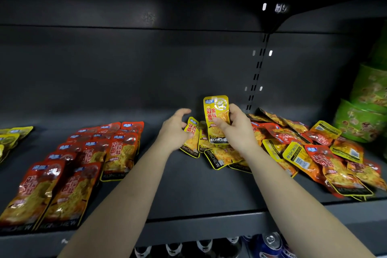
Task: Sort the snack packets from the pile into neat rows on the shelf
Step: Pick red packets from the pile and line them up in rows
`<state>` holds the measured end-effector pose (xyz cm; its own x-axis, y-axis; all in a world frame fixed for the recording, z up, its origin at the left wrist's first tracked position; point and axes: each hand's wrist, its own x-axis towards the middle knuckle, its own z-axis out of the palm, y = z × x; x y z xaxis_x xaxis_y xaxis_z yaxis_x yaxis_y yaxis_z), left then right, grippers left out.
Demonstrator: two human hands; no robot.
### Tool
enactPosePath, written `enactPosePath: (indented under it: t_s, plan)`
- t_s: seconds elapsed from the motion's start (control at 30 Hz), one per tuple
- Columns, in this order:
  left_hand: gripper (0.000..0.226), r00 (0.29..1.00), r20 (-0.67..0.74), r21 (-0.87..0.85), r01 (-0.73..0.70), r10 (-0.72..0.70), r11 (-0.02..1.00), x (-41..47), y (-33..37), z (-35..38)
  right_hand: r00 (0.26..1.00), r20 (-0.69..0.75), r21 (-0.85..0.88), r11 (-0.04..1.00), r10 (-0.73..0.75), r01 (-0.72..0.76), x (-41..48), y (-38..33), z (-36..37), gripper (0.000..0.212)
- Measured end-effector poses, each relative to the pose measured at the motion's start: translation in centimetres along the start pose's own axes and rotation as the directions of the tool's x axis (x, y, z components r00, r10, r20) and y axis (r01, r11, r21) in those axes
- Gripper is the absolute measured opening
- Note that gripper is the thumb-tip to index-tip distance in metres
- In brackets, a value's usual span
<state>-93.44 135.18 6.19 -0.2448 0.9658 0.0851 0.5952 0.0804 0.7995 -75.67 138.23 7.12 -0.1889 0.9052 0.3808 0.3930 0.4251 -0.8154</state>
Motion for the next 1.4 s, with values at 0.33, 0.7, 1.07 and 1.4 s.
enactPosePath:
  t_s: [0.33, 0.7, 1.07, 1.4]
  plan:
    - [0.047, 0.996, 0.066, 0.402, -0.082, 0.061, 0.912, -2.0, 2.0, -3.2, 0.983, -0.036, -0.294, 0.942, -0.182, 0.164, 0.8, -3.1, 0.6, 0.028]
    - [0.041, 0.910, -0.248, 0.582, -0.134, 0.332, 0.802, -5.9, -0.8, -16.2, 0.985, -0.085, -0.187, 0.973, -0.151, 0.133, 1.2, -10.7, 10.2, 0.020]
    - [0.024, 0.848, -0.415, 0.564, -0.045, 0.330, 0.825, -6.3, -12.9, -31.8, 0.979, 0.055, -0.151, 0.967, -0.198, 0.204, -0.4, -19.4, 25.4, 0.021]
    - [0.031, 0.835, -0.406, 0.647, -0.023, 0.371, 0.762, -6.1, -22.1, -38.2, 0.983, 0.149, -0.146, 0.981, -0.106, 0.128, -3.1, -23.4, 33.8, 0.025]
